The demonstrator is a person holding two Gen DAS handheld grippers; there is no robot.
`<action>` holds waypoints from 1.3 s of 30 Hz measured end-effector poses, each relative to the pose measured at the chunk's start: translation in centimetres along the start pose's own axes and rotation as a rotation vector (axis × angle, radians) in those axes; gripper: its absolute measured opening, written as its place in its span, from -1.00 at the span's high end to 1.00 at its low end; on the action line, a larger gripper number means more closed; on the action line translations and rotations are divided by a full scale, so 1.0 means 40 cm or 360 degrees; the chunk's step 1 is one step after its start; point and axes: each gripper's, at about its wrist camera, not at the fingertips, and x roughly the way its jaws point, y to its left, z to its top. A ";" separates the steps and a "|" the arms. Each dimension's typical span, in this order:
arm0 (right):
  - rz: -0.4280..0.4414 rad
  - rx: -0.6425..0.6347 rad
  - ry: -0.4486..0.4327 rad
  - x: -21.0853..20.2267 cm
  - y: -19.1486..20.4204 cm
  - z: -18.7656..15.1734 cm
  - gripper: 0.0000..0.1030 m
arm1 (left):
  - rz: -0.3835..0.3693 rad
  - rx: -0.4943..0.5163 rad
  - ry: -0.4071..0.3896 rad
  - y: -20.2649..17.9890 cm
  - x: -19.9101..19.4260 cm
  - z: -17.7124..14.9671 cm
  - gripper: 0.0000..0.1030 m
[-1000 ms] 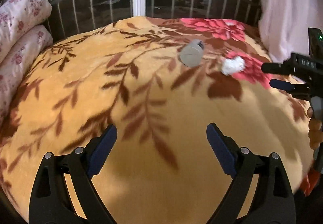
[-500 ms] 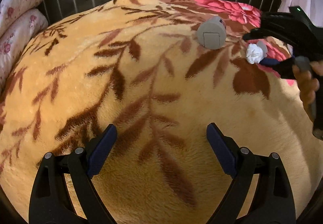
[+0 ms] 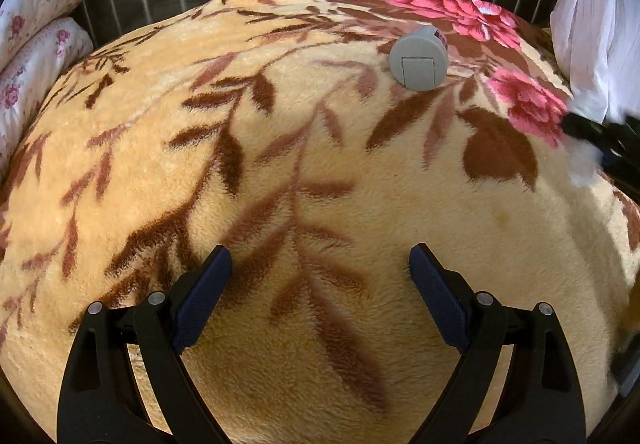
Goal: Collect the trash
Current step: 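Grasp the white cloth with the right gripper while the left grasps the grey cylinder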
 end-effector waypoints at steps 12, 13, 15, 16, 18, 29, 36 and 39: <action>0.0029 0.0093 -0.0095 -0.023 -0.084 -0.043 0.36 | -0.0016 0.0254 -0.0161 -0.136 -0.031 0.191 -0.71; 0.0054 0.0135 -0.0095 -0.021 -0.097 -0.045 0.36 | -0.0023 0.0281 -0.0177 -0.149 -0.023 0.210 -0.71; 0.0082 0.0188 -0.0100 -0.020 -0.113 -0.048 0.36 | -0.0037 0.0331 -0.0201 -0.171 -0.001 0.247 -0.71; 0.0100 0.0213 -0.0106 -0.020 -0.121 -0.049 0.36 | -0.0053 0.0357 -0.0196 -0.183 0.012 0.263 -0.71; 0.0118 0.0236 -0.0121 -0.023 -0.128 -0.051 0.36 | -0.0079 0.0413 -0.0171 -0.208 0.040 0.290 -0.71; 0.0186 0.0265 -0.0123 -0.016 -0.136 -0.050 0.35 | -0.0049 0.0369 -0.0059 -0.216 0.195 0.382 -0.71; 0.0207 0.0273 -0.0106 -0.007 -0.137 -0.049 0.35 | -0.0067 0.0332 -0.0053 -0.205 0.257 0.400 0.06; 0.0207 0.0290 -0.0104 -0.006 -0.140 -0.049 0.35 | -0.0014 0.0347 -0.0101 -0.217 0.266 0.388 0.07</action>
